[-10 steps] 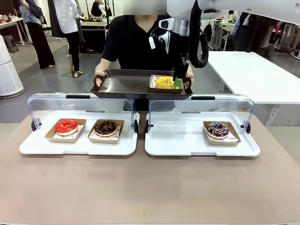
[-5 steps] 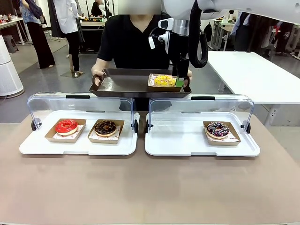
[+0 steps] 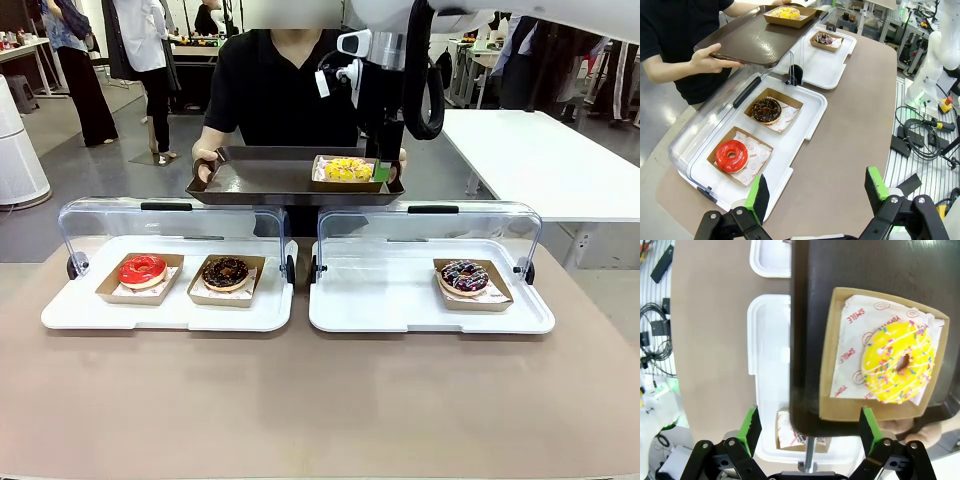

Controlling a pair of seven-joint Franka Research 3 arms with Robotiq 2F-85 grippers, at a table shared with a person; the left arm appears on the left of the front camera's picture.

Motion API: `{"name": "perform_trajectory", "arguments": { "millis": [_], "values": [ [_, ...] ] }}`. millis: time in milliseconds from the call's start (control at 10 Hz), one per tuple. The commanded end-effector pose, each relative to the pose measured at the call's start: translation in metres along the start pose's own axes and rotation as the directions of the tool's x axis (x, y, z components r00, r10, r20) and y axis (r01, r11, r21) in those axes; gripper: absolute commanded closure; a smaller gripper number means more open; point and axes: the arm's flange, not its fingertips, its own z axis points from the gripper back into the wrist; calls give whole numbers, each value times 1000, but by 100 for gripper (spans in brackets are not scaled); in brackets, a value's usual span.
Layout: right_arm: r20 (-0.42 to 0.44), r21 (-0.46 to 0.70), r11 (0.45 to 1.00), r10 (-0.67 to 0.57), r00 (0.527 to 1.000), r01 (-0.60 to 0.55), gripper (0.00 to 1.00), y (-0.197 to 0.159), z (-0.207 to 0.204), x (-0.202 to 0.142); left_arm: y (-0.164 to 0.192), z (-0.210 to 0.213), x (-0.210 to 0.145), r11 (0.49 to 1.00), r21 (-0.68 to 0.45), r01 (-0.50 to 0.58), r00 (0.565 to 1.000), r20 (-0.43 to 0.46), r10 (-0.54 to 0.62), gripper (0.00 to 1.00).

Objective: Provide the desired donut to the person.
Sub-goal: Place the picked Paper togo box onto the Handle tray extended by the person.

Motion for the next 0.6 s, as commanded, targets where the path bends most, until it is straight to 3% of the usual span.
{"name": "perform_trajectory", "arguments": {
  "millis": [0, 300, 500],
  "values": [
    [32, -60, 998, 26, 999, -24, 0, 61, 24, -42, 1, 1, 1, 1000, -1, 14, 1000, 19, -14, 0],
    [51, -133, 989, -51, 997, 57, 0, 109, 44, -126, 1, 1, 1, 1000, -1, 14, 1000, 19, -14, 0],
    [72, -125, 984, -119, 990, 127, 0, 127, 30, -176, 1, 1, 1, 1000, -1, 14, 1000, 19, -14, 0]
  ]
}}
